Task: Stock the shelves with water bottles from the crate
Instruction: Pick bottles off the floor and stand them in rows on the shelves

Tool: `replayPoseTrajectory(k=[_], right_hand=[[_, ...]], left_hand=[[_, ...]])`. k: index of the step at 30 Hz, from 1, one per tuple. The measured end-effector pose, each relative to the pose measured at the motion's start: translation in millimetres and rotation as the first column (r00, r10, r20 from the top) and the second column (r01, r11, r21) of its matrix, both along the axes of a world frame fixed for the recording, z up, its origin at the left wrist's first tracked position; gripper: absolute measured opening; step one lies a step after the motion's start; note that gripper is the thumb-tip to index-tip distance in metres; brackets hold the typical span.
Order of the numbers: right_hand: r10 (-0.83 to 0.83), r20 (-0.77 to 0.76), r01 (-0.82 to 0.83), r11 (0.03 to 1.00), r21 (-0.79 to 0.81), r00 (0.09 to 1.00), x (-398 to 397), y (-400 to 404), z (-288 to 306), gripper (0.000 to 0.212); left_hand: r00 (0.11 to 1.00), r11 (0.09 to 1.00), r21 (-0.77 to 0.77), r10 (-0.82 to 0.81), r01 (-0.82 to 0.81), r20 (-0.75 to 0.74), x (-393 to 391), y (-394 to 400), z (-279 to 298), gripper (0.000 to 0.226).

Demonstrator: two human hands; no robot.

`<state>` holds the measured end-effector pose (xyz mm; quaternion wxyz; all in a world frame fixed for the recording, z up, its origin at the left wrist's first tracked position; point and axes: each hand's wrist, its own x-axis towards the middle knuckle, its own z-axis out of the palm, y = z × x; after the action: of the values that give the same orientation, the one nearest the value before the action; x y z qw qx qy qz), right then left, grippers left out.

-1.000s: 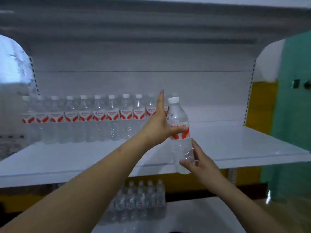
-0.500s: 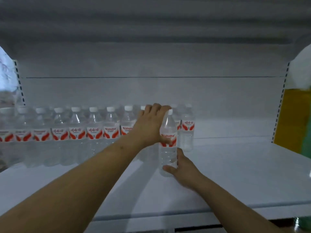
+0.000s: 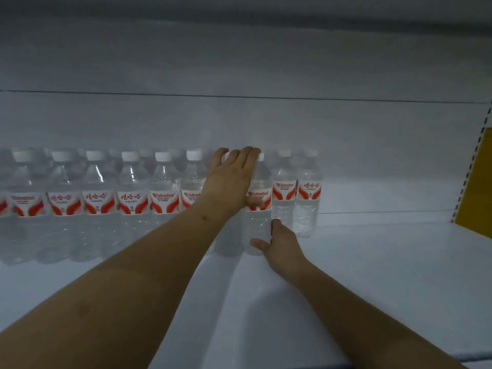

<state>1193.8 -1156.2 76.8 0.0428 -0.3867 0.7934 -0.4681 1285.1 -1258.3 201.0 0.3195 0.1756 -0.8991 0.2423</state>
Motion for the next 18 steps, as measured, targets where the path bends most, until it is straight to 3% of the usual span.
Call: replayPoseTrajectory(k=[6,10,13,15,18], right_hand=[[-0.018,-0.005,0.018,1.000,0.002,1.000,0.9,-5.3,-3.2,0.046],[-0.047,-0.051,0.052,0.993,0.102,0.998,7.3,7.0,-5.4,0.042],[-0.029,-0.048,0.033,0.995,0.089,0.998,32.2,38.8,0.4,0.045],[-0.029,-0.073,0.034,0.997,0.064,0.997,52.4,74.4,4.5,0.050],[-0.105,-0.147,0.101,0.994,-0.038,0.984,72.4,142.5,-2.5,0.048]], left_hand=[[0.997,0.999,-0.002,0.053,-0.053,0.059,-0.9,-0.2,-0.6,0.113],[0.977,0.987,-0.026,0.163,-0.161,0.136,-2.4,18.0,9.1,0.113],[0.954,0.968,-0.058,0.251,-0.244,0.164,0.8,38.1,16.3,0.113],[0.975,0.981,0.047,0.182,-0.189,0.125,5.8,57.4,16.7,0.113],[0.993,0.969,0.222,-0.115,0.109,0.015,11.8,107.5,12.0,0.096]])
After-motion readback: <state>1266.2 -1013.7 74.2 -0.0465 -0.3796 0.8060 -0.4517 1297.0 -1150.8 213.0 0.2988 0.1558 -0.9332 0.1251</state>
